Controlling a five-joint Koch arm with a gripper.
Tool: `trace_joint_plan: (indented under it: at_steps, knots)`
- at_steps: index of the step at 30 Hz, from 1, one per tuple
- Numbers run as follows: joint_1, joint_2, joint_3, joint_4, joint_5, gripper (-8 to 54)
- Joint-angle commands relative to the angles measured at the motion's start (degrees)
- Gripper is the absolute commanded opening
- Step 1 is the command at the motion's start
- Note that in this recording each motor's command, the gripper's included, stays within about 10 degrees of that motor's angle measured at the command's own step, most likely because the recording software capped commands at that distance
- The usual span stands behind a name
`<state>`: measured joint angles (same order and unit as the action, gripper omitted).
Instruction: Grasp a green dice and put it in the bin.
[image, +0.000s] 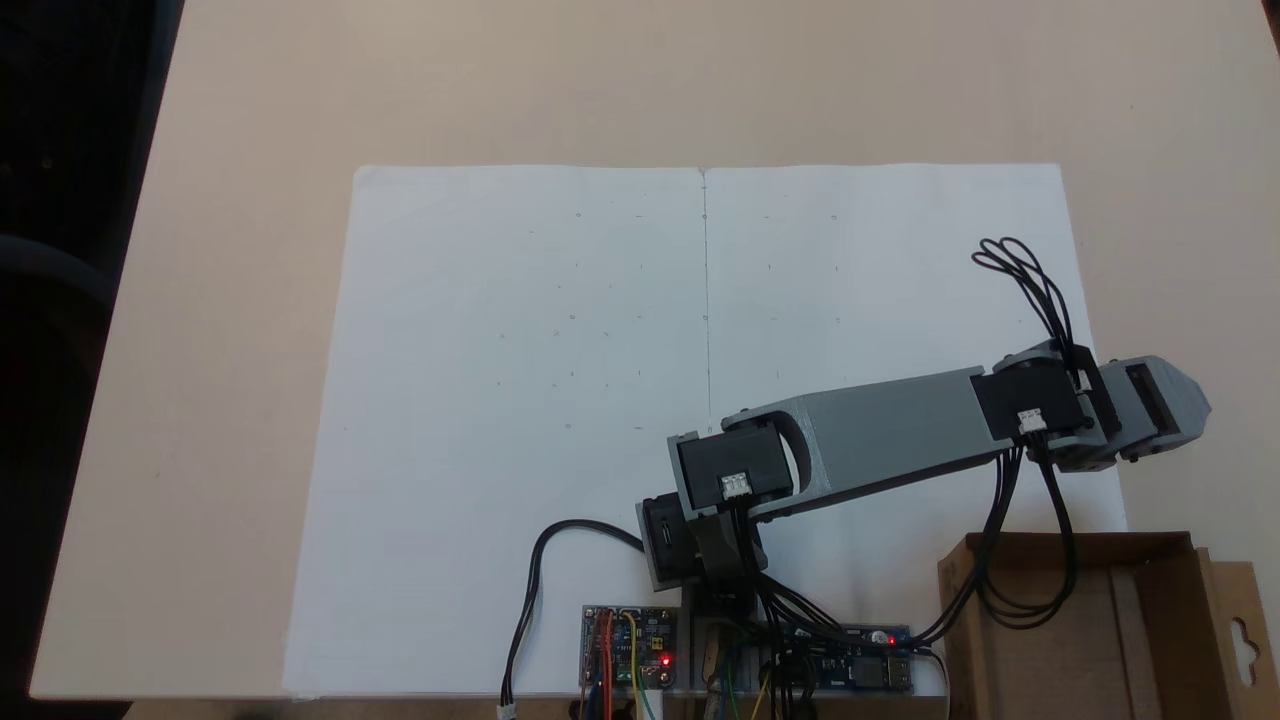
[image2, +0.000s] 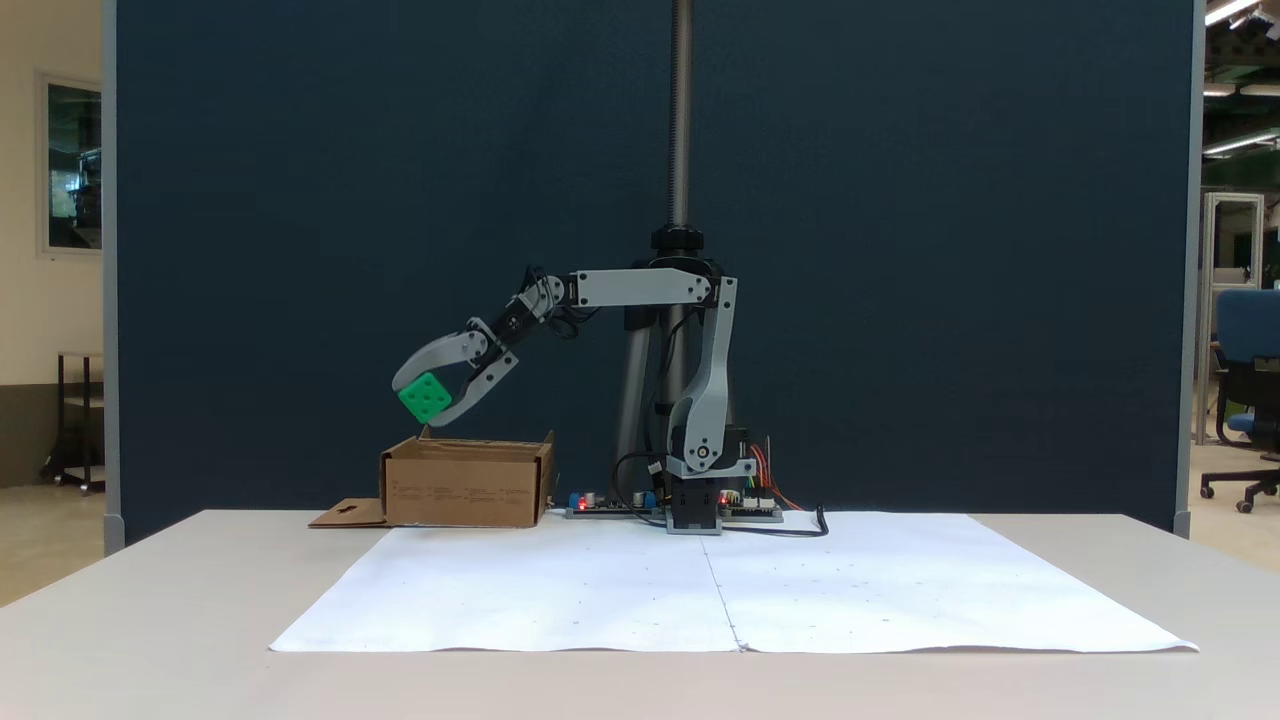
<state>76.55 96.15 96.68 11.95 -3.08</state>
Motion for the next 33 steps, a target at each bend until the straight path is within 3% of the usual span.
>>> trace_joint_plan:
  at_steps: [1,2,13,23,24,25,28,33]
  knots:
    - [0.5,2.7,-3.8,-2.2,-3.6,11.6]
    - [8.4,2.6,-4.1,-0.2,-7.9,11.6]
    - [21.7,2.2,-5.4,15.1,-16.4,11.6]
    - [26.0,0.0,-5.4,18.3,-17.1,11.6]
    - [26.3,-0.9,-5.3,18.6,-17.0,23.8]
    - [26.5,-1.8,-5.4,18.6,-16.9,32.1]
    - [27.5,-2.0,-5.3,18.5,-16.8,40.5]
    - [27.6,-1.9,-5.4,17.7,-16.8,40.5]
